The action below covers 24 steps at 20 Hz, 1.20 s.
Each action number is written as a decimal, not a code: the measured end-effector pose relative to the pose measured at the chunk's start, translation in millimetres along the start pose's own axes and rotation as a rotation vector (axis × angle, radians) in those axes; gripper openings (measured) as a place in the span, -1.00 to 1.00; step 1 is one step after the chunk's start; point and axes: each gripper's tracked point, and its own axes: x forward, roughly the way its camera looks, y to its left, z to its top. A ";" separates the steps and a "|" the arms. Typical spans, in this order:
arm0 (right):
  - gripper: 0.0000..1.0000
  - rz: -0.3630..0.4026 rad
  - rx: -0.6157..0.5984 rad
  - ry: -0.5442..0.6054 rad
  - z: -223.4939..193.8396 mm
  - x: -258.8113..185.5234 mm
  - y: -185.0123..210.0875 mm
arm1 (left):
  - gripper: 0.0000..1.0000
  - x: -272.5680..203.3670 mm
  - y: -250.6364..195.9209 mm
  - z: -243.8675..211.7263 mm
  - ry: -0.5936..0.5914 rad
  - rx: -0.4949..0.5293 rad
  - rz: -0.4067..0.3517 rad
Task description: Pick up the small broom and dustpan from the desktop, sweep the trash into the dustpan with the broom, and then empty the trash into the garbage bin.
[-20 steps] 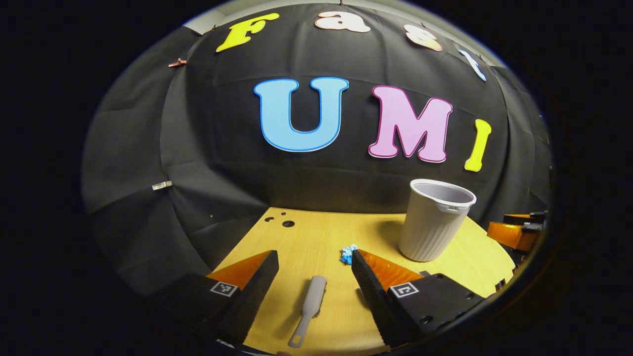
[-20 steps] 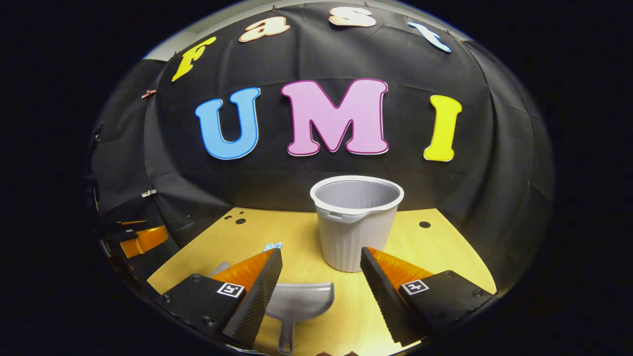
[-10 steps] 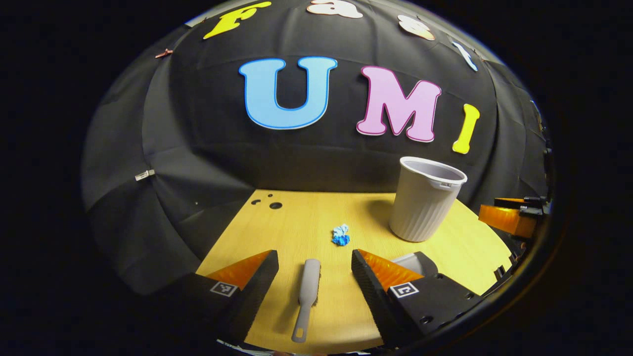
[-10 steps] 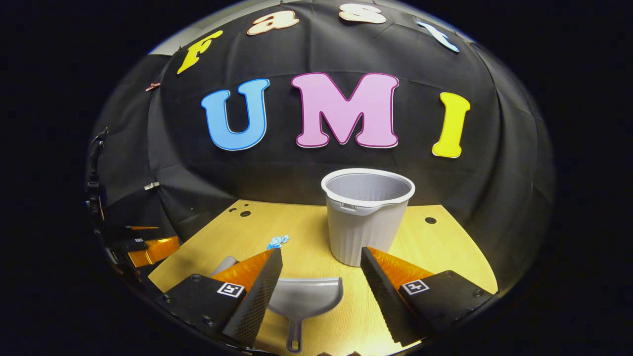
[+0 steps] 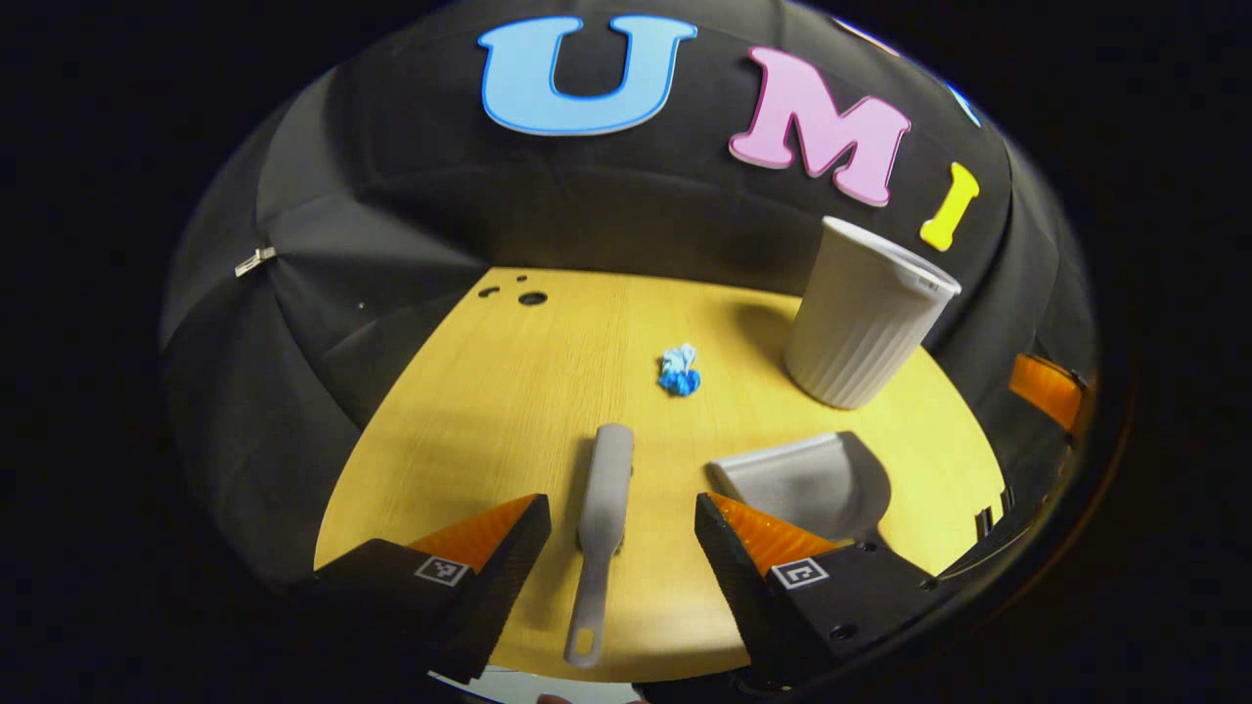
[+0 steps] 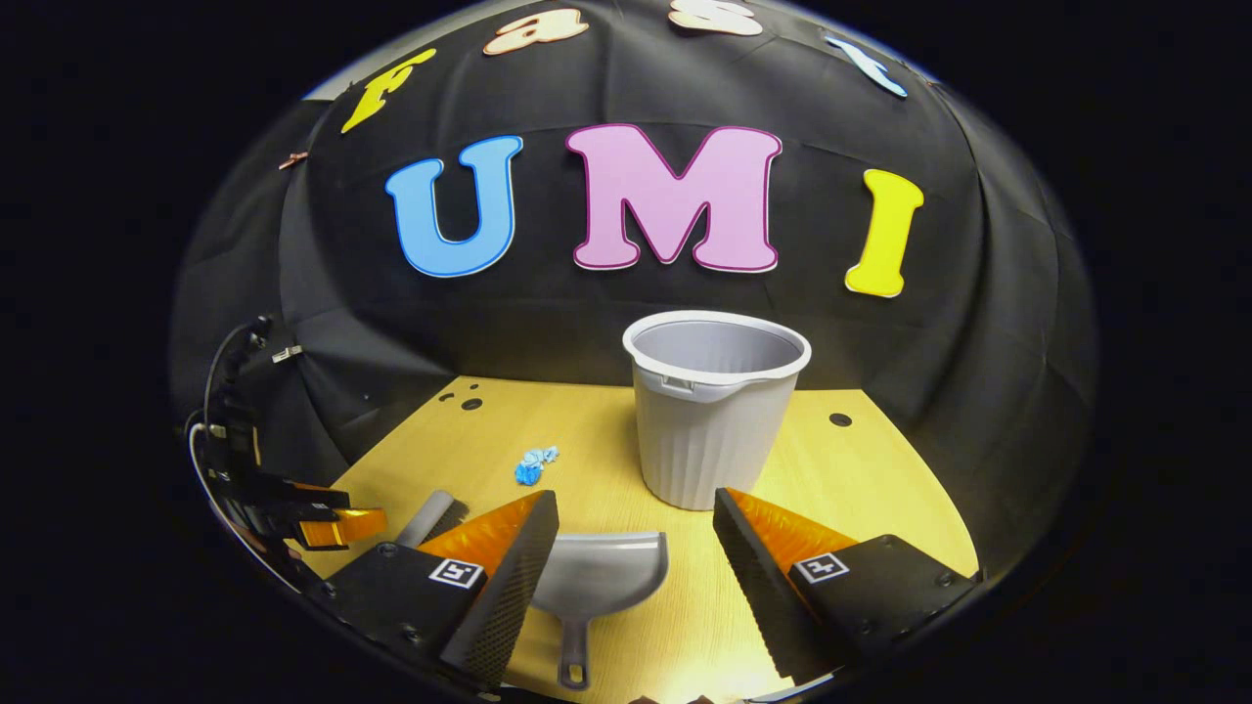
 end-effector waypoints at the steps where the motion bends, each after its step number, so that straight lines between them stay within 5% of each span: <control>1: 0.97 -0.004 -0.002 0.006 -2.2 -1.1 -1.1 | 0.92 7.9 4.5 -8.8 0.035 0.011 0.004; 9: 0.97 -0.039 0.012 0.073 -26.9 -14.0 -8.5 | 0.93 59.4 9.8 -60.1 0.285 0.042 -0.038; 17: 0.97 -0.084 0.054 0.087 -32.4 -24.4 -23.7 | 0.92 82.3 18.7 -89.0 0.431 0.131 0.027; 23: 0.98 -0.086 0.073 0.112 -39.3 -26.3 -25.0 | 0.69 84.3 15.8 -92.7 0.451 0.125 0.022; 24: 0.97 -0.081 0.073 0.119 -41.2 -26.6 -23.6 | 0.45 83.9 16.3 -92.9 0.451 0.120 0.026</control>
